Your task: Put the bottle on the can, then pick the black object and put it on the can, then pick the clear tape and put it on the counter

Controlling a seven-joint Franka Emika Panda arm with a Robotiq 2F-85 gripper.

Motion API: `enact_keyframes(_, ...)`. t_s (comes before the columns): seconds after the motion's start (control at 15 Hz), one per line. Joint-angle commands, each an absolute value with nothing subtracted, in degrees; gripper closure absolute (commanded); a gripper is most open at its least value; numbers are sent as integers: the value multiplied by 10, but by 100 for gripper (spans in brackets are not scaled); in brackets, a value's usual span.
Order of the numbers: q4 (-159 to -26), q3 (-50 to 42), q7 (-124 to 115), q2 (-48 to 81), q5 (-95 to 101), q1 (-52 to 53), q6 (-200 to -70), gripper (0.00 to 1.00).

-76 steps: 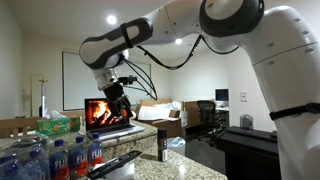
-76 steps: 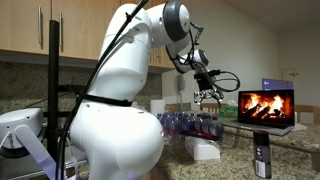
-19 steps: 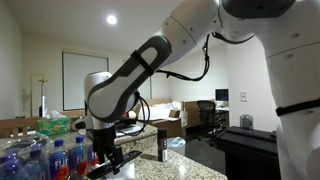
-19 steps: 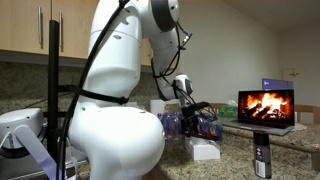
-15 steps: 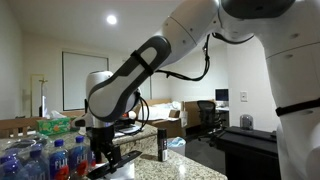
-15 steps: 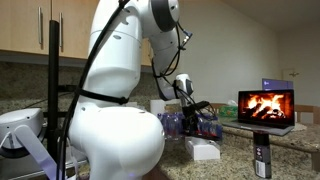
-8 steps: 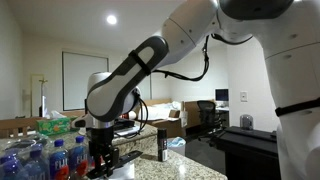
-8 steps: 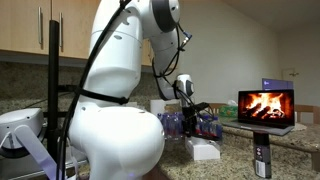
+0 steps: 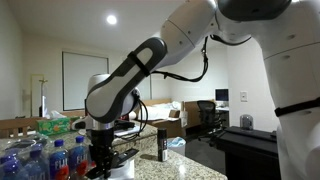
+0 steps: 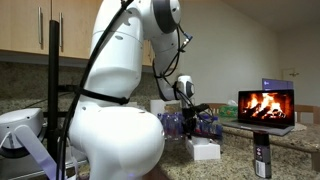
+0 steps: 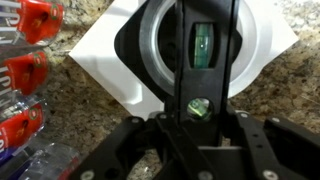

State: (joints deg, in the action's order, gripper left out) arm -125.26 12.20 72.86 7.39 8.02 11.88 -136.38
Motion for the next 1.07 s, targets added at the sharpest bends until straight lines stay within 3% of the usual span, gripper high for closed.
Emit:
enact_keyframes(0.0, -1257, 128, 760, 70, 64, 108, -1366, 82)
enact_keyframes(0.47, -1262, 129, 738, 37, 88, 116, -1345, 82)
enact_keyframes(1.0, -1248, 132, 697, -53, 136, 128, -1214, 82)
